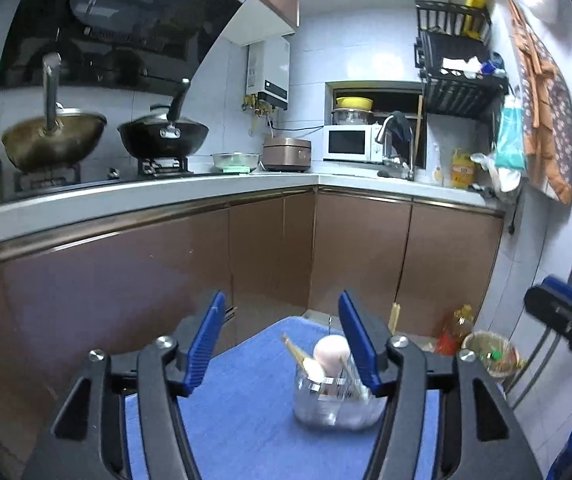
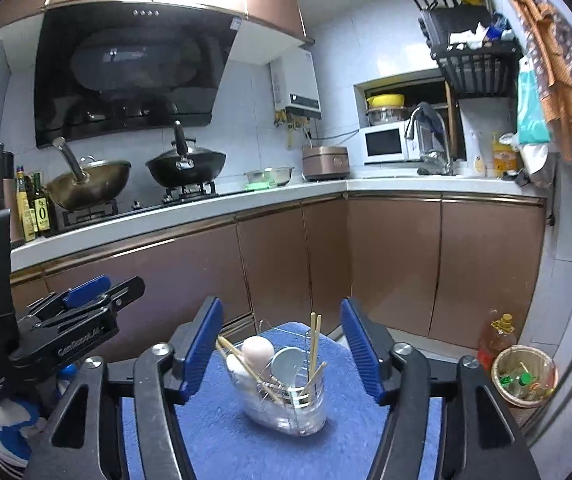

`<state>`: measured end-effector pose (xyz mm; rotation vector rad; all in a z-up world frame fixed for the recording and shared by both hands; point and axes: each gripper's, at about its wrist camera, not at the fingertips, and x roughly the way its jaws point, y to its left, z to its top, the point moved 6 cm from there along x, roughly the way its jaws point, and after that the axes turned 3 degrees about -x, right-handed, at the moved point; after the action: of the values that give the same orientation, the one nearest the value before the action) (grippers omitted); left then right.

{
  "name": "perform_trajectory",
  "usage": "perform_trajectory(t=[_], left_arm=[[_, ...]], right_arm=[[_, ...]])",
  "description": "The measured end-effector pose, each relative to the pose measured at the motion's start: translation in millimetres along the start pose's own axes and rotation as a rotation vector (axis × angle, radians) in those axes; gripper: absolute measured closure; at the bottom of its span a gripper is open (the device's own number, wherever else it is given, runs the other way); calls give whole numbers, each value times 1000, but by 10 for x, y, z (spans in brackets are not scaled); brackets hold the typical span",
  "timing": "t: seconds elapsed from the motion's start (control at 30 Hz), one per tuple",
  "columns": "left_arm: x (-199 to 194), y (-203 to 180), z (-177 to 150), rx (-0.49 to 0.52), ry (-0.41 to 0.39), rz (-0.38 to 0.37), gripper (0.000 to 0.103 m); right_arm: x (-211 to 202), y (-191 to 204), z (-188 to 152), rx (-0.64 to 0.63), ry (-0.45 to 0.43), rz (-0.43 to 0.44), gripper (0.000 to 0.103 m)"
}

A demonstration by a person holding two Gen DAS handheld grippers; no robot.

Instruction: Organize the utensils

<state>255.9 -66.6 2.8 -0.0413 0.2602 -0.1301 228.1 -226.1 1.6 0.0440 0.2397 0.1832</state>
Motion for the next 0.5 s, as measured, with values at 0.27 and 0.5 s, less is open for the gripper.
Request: perform_trajectory(t=[0.27,0.5], left_arm=[[-882,-1,-154,52,-33,57,38],[-1427,51,-270,48,-82,154,31]], right_arm=[[-752,253,-102,-5,-54,-58,13],[-1154,357,-311,1,-77,-128,0]])
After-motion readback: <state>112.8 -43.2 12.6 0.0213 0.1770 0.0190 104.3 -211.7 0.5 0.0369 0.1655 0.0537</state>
